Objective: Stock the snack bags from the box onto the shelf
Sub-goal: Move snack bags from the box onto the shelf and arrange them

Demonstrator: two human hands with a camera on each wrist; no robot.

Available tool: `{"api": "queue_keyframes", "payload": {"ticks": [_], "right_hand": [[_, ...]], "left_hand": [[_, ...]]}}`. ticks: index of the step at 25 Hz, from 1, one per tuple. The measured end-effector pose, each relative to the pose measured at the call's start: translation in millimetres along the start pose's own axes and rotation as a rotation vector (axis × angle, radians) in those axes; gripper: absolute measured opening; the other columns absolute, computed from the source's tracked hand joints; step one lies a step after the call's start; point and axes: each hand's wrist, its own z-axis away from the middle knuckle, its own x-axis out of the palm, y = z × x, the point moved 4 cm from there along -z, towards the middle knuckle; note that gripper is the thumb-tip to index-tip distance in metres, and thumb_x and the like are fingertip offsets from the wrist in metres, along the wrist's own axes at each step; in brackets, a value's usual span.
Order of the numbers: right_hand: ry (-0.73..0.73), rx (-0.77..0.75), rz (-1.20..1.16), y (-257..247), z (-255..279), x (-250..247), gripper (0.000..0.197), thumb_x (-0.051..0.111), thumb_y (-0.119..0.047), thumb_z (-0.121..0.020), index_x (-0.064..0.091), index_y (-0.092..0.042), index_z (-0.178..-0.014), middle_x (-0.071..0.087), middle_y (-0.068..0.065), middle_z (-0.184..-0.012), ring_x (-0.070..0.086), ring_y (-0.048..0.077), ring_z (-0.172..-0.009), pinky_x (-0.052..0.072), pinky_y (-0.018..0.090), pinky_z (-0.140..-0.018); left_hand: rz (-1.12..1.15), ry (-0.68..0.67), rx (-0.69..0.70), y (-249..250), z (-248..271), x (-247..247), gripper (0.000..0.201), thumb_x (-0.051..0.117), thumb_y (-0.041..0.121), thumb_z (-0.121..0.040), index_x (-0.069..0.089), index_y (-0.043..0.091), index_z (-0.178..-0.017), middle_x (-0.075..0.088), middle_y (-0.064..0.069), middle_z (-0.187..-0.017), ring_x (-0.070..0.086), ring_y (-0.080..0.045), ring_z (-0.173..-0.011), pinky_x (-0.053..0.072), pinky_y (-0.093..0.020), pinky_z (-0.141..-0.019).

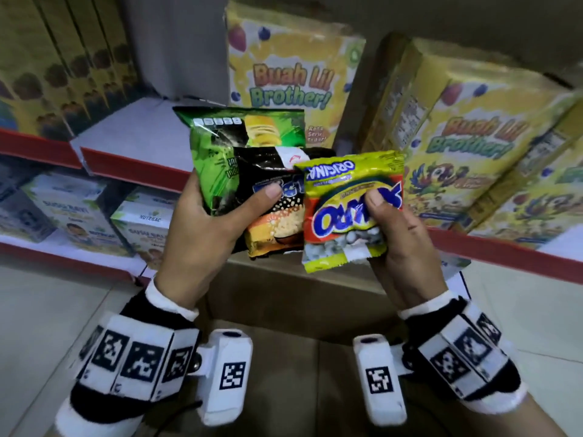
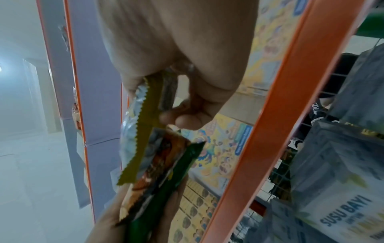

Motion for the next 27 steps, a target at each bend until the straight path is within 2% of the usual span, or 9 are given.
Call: {"api": "queue_keyframes", "payload": {"ticks": [5,8,11,13,15,19,21,23,27], "right_hand": [[0.076,-0.007,0.115,-60.8,-11.6,17.5,0.035,0.073,-0.055,-0.069,0.073,-0.027,-0.09,0.074,-0.004,-0.089,0.07,0.013,-0.085,0.054,0.026,-0.076],[0.072,0.02,0.131,-99.3,-13.0,30.6,0.035,0.073,-0.053,-0.071,0.073,-0.026,-0.093,0.074,-0.003,-0.091,0.07,0.013,-0.087,0.053,0.024,-0.075],[0.078,0.02,0.132,-155.1,-10.7,46.4,0.029,0.072,-0.049,-0.074,0.073,-0.025,-0.091,0.074,-0.002,-0.089,0.07,0.015,-0.085,0.054,0.027,-0.075],[0.081,0.017,0.163,-198.9,-8.4,55.2,0.028,0.07,-0.047,-0.076,0.072,-0.024,-0.091,0.074,0.001,-0.09,0.07,0.02,-0.087,0.055,0.031,-0.077],[0.085,0.003,0.173,-242.5,-5.6,63.7,0.022,0.067,-0.04,-0.078,0.072,-0.024,-0.091,0.074,0.002,-0.089,0.07,0.022,-0.087,0.055,0.031,-0.077],[0.101,-0.058,0.169,-360.8,-5.5,84.4,0.021,0.066,-0.036,-0.078,0.071,-0.022,-0.092,0.074,0.004,-0.089,0.07,0.023,-0.085,0.055,0.03,-0.074],[0.08,-0.106,0.134,-421.9,-9.3,95.3,0.016,0.068,-0.026,-0.085,0.068,-0.018,-0.099,0.074,0.004,-0.092,0.07,0.019,-0.084,0.054,0.025,-0.073],[0.071,-0.159,0.102,-470.7,-16.3,102.1,0.023,0.066,-0.018,-0.083,0.063,-0.016,-0.105,0.072,0.002,-0.094,0.068,0.014,-0.085,0.053,0.022,-0.072],[0.06,-0.237,0.14,-570.6,-26.1,108.3,0.033,0.065,-0.022,-0.076,0.057,-0.013,-0.107,0.071,0.0,-0.092,0.066,0.013,-0.084,0.052,0.022,-0.074]], "left_hand": [[0.04,0.039,-0.086,54.7,-10.5,18.1,0.059,0.08,0.041,-0.064,0.063,0.02,-0.116,0.072,0.001,-0.109,0.068,-0.019,-0.101,0.055,-0.043,-0.086],[0.027,0.064,-0.091,94.2,-12.5,25.2,0.06,0.079,0.044,-0.064,0.062,0.022,-0.117,0.072,0.002,-0.109,0.069,-0.019,-0.101,0.056,-0.039,-0.082],[0.037,0.085,-0.088,145.4,-11.1,34.9,0.058,0.078,0.046,-0.064,0.063,0.022,-0.116,0.072,0.002,-0.108,0.069,-0.018,-0.099,0.057,-0.029,-0.075],[0.036,0.102,-0.109,182.5,-8.9,44.7,0.058,0.078,0.048,-0.064,0.064,0.023,-0.114,0.072,0.002,-0.108,0.069,-0.019,-0.099,0.057,-0.034,-0.077],[0.028,0.113,-0.114,221.1,-6.4,56.3,0.058,0.079,0.051,-0.063,0.065,0.023,-0.113,0.073,0.002,-0.107,0.069,-0.019,-0.099,0.055,-0.039,-0.08],[-0.006,0.095,-0.063,332.1,-18.2,84.6,0.06,0.078,0.056,-0.058,0.065,0.026,-0.109,0.073,0.003,-0.102,0.071,-0.018,-0.093,0.057,-0.032,-0.071],[-0.041,0.089,-0.022,391.8,-29.7,99.7,0.066,0.078,0.063,-0.053,0.065,0.026,-0.106,0.074,0.005,-0.098,0.071,-0.015,-0.088,0.056,-0.027,-0.064],[-0.059,0.07,0.016,438.2,-42.8,114.9,0.069,0.078,0.064,-0.051,0.065,0.026,-0.107,0.074,0.008,-0.098,0.071,-0.011,-0.088,0.056,-0.021,-0.067],[-0.039,0.035,0.073,522.8,-70.5,152.4,0.064,0.081,0.057,-0.053,0.065,0.026,-0.107,0.074,0.006,-0.099,0.071,-0.016,-0.092,0.055,-0.034,-0.076]]}}
